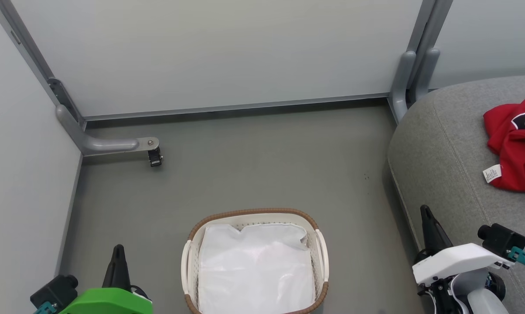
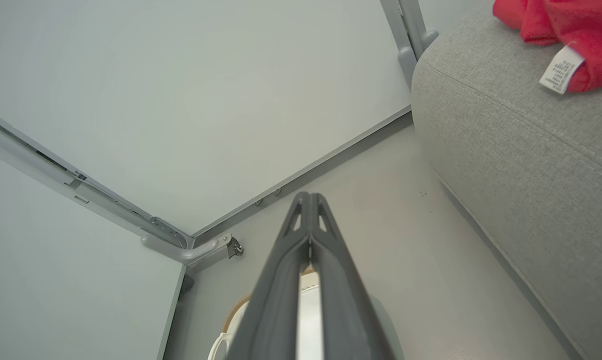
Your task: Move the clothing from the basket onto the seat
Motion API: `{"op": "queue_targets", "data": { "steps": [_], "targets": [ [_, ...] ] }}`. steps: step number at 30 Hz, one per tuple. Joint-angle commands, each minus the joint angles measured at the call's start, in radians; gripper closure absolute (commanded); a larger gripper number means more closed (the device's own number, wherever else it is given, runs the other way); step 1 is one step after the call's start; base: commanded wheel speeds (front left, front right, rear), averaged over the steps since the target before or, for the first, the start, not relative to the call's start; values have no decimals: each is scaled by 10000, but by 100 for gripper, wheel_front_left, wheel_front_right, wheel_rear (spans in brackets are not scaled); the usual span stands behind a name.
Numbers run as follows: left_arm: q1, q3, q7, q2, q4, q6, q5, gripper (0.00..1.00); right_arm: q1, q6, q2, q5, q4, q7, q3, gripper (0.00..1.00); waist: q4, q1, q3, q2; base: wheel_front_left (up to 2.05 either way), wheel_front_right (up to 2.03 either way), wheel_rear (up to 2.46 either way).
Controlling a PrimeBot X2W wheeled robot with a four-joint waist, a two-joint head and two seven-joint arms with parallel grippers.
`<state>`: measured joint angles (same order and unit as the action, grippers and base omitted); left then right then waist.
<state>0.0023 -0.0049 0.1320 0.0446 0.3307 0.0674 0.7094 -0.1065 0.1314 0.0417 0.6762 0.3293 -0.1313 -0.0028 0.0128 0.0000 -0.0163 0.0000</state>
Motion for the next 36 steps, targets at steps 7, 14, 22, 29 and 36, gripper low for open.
{"op": "queue_targets", "data": {
  "steps": [7,14,22,29,36],
  "targets": [
    [-414,173,-301,37,-226,127,1164,100,-85,-4,53,1197,-250,296,-176,100,-9,0,10,0,0,0,0],
    [-517,286,-542,41,-306,188,2057,100,-81,-5,60,2112,-323,541,-285,100,-19,0,20,0,0,0,0],
    [-600,408,-802,47,-377,249,2970,100,-75,-5,66,3073,-400,794,-399,100,-29,0,30,0,0,0,0],
    [-687,518,-1013,52,-442,311,3732,100,-71,-6,72,3859,-461,1003,-487,100,-38,0,40,0,0,0,0],
    [-746,602,-1209,56,-507,348,4437,100,-66,-6,76,4579,-518,1196,-573,100,-47,0,49,0,0,0,0]
  ]
}}
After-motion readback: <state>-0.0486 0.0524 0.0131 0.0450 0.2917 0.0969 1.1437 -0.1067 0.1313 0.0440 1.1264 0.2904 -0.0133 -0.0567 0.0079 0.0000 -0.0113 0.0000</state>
